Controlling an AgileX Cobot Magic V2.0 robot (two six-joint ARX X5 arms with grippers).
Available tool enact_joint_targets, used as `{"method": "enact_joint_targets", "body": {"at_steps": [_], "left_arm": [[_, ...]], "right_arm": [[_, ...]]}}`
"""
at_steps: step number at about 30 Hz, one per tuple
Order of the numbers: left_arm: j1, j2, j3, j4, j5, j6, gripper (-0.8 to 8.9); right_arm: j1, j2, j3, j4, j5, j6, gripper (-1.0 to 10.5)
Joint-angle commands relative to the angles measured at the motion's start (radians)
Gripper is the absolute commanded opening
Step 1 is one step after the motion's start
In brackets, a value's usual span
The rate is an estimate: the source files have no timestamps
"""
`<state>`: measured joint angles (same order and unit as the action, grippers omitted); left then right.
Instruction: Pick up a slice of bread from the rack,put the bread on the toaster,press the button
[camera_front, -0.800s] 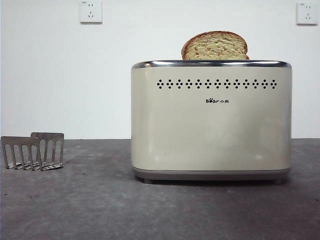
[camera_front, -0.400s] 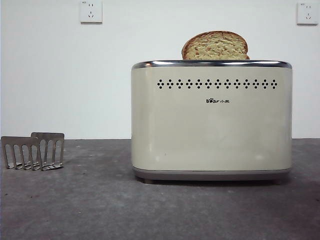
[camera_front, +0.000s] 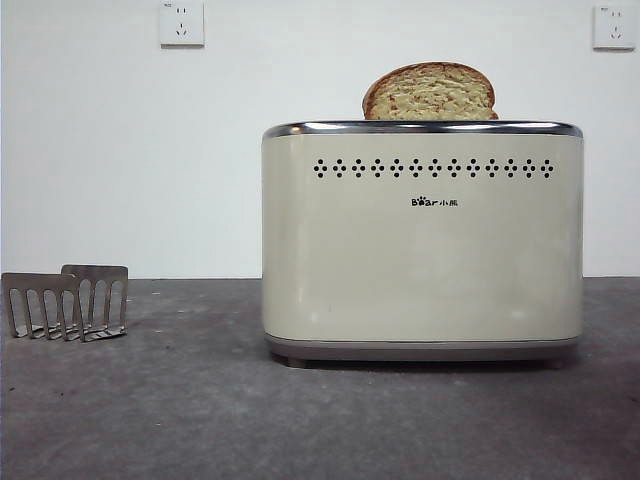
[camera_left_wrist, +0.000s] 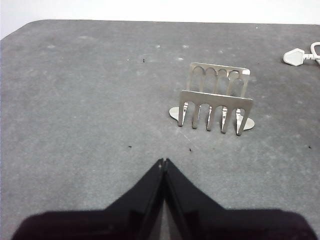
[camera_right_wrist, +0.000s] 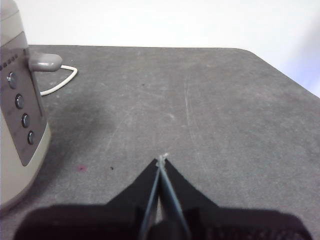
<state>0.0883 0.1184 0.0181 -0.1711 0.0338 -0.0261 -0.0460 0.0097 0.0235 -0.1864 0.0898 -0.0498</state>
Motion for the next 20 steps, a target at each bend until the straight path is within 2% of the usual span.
{"method": "enact_joint_targets", "body": {"at_steps": [1, 20], "left_arm": [[-0.002, 0.005, -0.011, 0.006, 0.0, 0.008, -0.02], [-0.002, 0.016, -0.011, 0.006, 0.0, 0.008, -0.02]], "right_arm": [[0.001, -0.002, -0.01, 0.003, 0.005, -0.006, 0.0], [0.0, 0.0, -0.003, -0.01, 0.004, -0.005, 0.0]]}}
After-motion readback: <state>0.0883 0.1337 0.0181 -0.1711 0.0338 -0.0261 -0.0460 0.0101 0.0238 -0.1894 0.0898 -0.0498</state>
